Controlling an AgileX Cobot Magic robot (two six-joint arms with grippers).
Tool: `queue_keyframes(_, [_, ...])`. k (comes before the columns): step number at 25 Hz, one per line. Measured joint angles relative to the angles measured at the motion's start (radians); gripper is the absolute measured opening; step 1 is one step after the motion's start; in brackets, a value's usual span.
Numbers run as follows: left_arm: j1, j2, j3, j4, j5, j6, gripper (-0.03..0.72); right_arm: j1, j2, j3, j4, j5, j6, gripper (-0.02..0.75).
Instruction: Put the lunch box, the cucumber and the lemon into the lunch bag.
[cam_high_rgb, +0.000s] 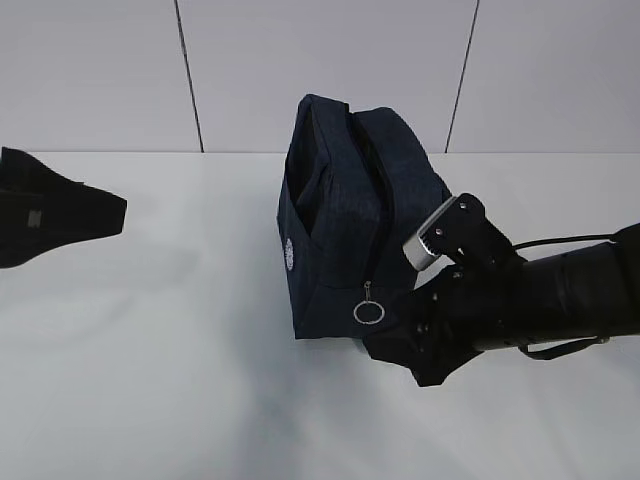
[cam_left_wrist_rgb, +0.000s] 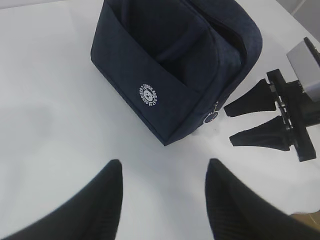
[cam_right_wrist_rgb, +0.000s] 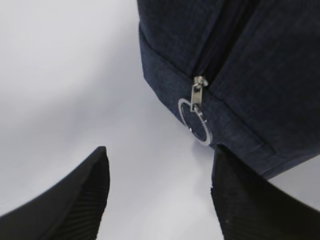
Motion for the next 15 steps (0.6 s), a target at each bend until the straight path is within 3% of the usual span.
queue_keyframes(5, [0.000, 0.000, 0.000, 0.002, -0.001, 0.000, 0.368, 0.000, 0.007, -0.010, 0.000, -0.012, 0.034, 0.463])
queue_keyframes(9, [0.000, 0.000, 0.000, 0.003, -0.001, 0.000, 0.361, 0.000, 0.007, -0.010, -0.003, -0.012, 0.288, 0.459])
queue_keyframes(15, [0.000, 0.000, 0.000, 0.006, -0.002, 0.000, 0.358, 0.000, 0.007, -0.010, -0.190, 0.133, 0.594, 0.455])
